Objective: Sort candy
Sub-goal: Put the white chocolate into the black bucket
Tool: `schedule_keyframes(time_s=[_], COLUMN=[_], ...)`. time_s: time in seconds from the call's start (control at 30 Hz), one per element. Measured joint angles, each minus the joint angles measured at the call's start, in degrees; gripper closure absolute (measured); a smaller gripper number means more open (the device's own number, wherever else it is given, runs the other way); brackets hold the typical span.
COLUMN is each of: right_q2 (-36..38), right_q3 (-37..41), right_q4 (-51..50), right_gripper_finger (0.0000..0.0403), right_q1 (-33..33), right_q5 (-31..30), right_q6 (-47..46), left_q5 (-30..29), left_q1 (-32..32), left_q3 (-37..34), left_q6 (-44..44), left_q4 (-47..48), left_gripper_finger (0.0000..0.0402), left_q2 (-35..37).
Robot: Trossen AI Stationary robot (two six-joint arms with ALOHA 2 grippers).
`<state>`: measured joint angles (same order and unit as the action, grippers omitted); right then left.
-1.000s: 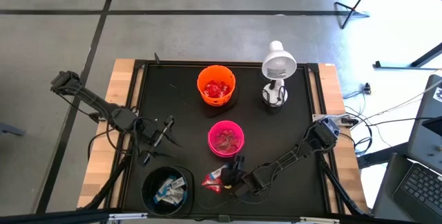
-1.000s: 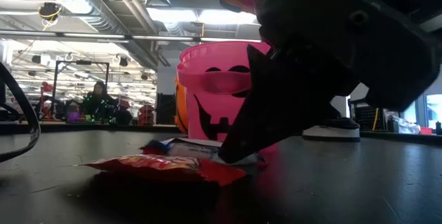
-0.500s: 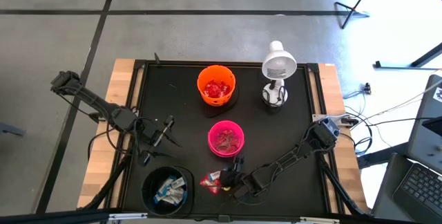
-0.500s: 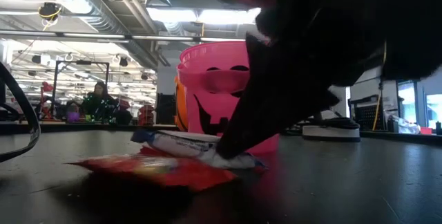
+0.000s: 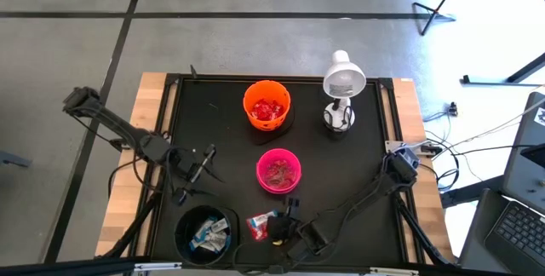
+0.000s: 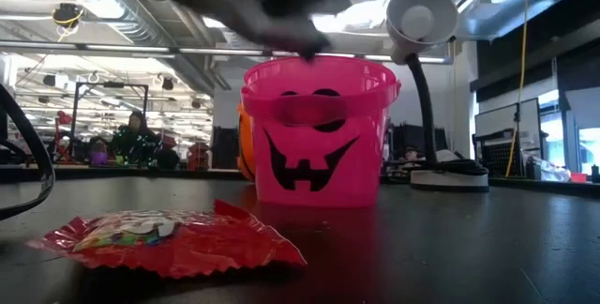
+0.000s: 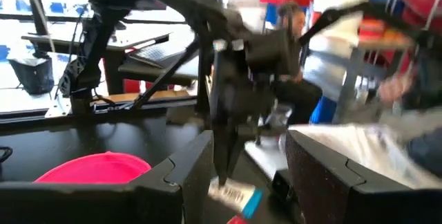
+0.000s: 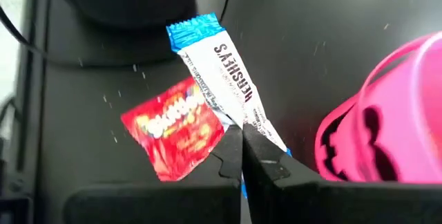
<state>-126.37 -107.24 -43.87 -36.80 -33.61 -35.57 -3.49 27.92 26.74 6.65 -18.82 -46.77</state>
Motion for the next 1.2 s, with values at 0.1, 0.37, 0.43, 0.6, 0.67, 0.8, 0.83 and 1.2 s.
schedule_keyframes(time_s=[0.1, 0.37, 0.43, 0.6, 0.67, 0.8, 0.83, 1.2], right_q2=[0.1, 0.1, 0.1, 1.3, 2.0, 3.1, 3.3, 4.4], right_q3=[-3.4, -11.4, -12.9, -13.3, -13.3, -13.4, -13.4, -13.4], right_q4=[-1.7, -5.5, -6.1, -6.2, -6.2, -6.0, -5.9, -4.5], right_gripper_finger=[0.0402, 0.0403, 0.0403, 0.0403, 0.0403, 0.0403, 0.0403, 0.0403], right_q1=[0.0, 0.5, 0.5, 0.5, 0.5, 0.6, 0.8, 2.4], right_q5=[-1.6, -4.3, -4.4, -4.3, -4.3, -3.3, -3.0, 1.4], right_q6=[0.7, 4.0, 4.6, 6.1, 6.7, 7.8, 8.1, 10.1], left_q5=[-0.3, -1.9, -2.2, -5.1, -5.2, -5.2, -5.2, -9.0], left_q1=[1.3, 3.3, 3.5, 4.4, 4.4, 4.4, 4.5, 4.5], left_q3=[0.0, 3.2, 4.8, 8.0, 8.6, 9.1, 9.1, 9.1], left_q6=[-3.9, -14.3, -16.4, -19.6, -20.4, -20.4, -20.4, -20.9], left_q4=[-0.5, -2.3, -2.3, -2.3, -2.0, -0.8, -0.8, 3.0], left_gripper_finger=[0.023, 0.023, 0.023, 0.023, 0.023, 0.023, 0.023, 0.023], left_q2=[-2.5, -11.7, -13.6, -16.5, -16.7, -16.5, -16.5, -16.6])
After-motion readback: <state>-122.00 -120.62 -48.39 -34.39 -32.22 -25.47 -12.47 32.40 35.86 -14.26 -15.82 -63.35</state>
